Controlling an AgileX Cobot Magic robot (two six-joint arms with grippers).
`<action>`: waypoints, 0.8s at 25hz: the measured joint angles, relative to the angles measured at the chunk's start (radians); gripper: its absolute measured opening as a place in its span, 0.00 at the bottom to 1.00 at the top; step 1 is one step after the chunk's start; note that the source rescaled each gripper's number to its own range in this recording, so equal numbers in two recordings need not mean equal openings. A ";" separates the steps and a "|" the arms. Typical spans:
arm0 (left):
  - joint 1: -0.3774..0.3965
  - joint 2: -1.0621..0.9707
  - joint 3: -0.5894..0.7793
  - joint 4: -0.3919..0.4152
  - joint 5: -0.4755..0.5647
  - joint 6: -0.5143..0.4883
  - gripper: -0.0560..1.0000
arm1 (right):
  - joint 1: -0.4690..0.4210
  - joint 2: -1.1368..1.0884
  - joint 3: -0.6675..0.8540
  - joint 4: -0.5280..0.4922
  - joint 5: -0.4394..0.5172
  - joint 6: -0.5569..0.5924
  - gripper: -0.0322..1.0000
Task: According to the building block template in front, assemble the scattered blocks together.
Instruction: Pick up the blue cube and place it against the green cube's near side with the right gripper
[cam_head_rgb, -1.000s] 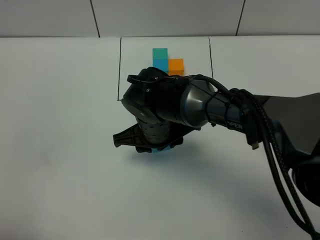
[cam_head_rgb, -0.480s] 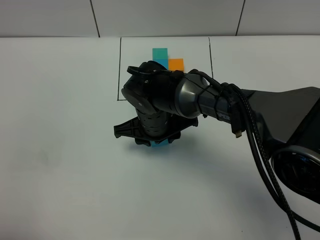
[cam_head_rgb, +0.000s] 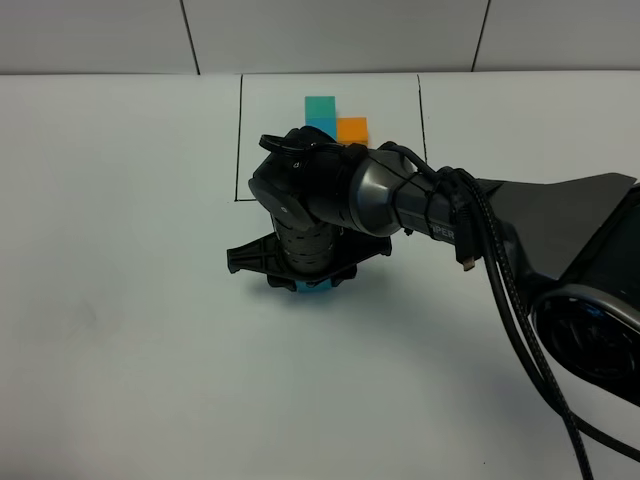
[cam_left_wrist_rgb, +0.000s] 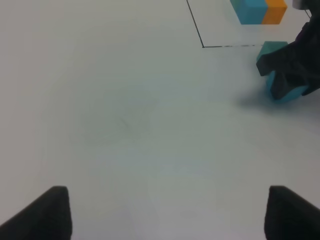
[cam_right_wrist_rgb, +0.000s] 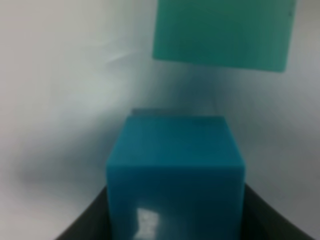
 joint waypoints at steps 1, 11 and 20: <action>0.000 0.000 0.000 0.000 0.000 0.000 0.66 | -0.001 0.006 0.000 0.004 -0.004 -0.001 0.05; 0.000 0.000 0.000 0.000 0.000 0.000 0.66 | -0.019 0.014 -0.003 0.015 -0.012 -0.013 0.05; 0.000 0.000 0.000 0.000 0.000 0.000 0.66 | -0.037 0.014 -0.004 0.018 -0.025 -0.013 0.05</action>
